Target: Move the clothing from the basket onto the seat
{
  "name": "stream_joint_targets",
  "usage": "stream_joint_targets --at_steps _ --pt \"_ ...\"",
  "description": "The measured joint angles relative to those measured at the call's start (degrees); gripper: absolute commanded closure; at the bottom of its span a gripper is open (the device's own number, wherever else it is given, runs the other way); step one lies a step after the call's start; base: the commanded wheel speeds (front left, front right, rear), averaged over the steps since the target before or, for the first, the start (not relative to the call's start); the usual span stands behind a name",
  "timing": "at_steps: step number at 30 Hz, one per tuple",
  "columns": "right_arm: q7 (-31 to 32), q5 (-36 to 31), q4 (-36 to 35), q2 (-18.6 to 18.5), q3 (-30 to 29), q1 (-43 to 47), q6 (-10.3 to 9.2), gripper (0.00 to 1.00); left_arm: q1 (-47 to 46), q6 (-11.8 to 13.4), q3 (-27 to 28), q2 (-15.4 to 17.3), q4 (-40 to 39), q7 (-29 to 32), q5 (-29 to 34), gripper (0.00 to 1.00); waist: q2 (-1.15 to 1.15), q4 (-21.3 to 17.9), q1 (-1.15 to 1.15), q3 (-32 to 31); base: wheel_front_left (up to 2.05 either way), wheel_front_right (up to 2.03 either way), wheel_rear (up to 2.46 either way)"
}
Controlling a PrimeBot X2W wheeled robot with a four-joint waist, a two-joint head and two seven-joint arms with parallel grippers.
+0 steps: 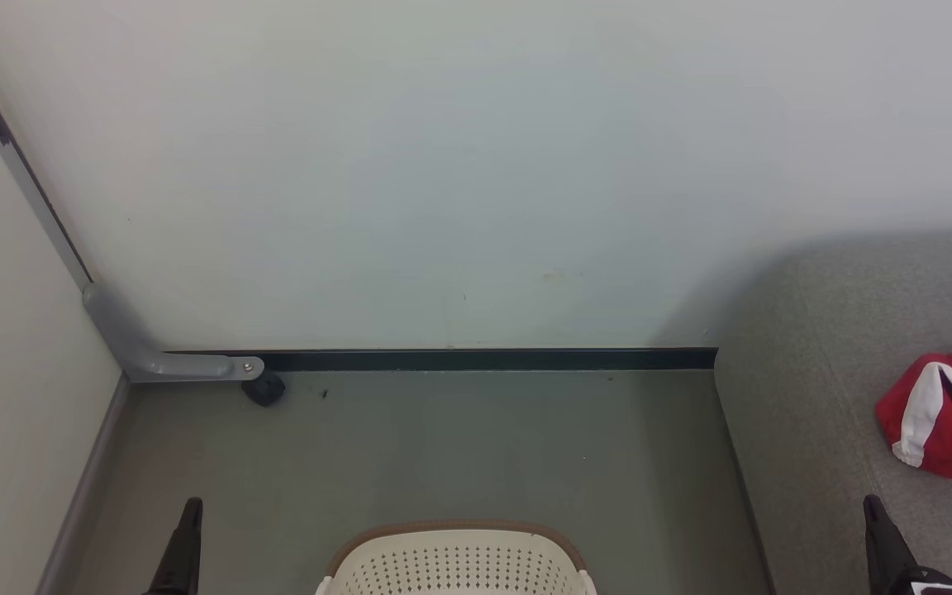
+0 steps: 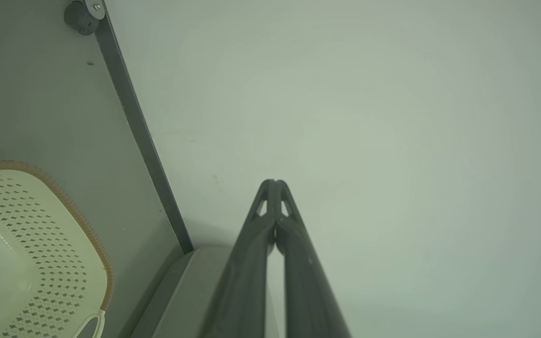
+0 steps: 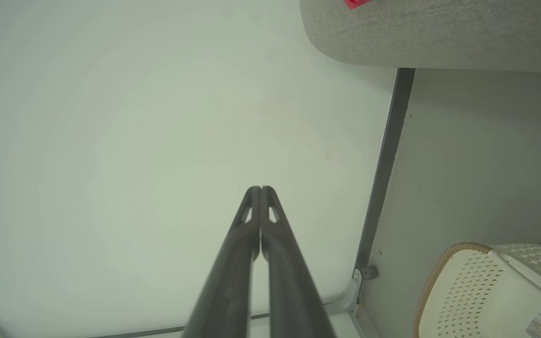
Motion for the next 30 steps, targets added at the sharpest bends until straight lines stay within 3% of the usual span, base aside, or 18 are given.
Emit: stream_joint_targets --at_steps 30 --pt "0.0 0.0 -0.01 0.01 0.0 -0.1 0.01 1.0 0.0 0.0 0.0 -0.02 0.0 0.0 -0.01 1.0 0.0 0.0 0.0 0.01 0.0 0.0 0.0"
